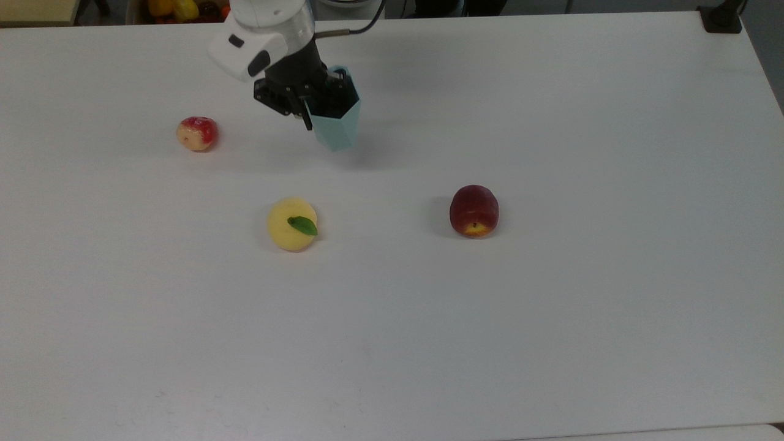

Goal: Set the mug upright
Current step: 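Lift and rotate the mug so its opening faces up, lowering it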

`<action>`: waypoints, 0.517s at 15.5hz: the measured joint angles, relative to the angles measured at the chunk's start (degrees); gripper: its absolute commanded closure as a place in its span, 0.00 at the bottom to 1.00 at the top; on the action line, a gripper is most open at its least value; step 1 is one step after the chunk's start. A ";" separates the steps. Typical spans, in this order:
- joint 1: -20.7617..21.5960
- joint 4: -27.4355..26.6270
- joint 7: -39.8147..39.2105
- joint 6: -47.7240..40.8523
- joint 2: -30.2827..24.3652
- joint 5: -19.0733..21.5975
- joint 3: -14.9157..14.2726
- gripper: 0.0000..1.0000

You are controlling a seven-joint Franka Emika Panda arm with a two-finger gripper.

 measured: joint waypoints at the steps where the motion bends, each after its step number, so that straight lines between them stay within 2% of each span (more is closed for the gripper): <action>1: 0.17 -0.01 -1.58 1.25 1.12 0.03 -0.07 1.00; 6: 0.35 0.00 -5.20 8.75 6.35 0.16 -0.08 1.00; 8: 0.64 0.03 -6.90 10.45 8.19 1.79 -0.08 1.00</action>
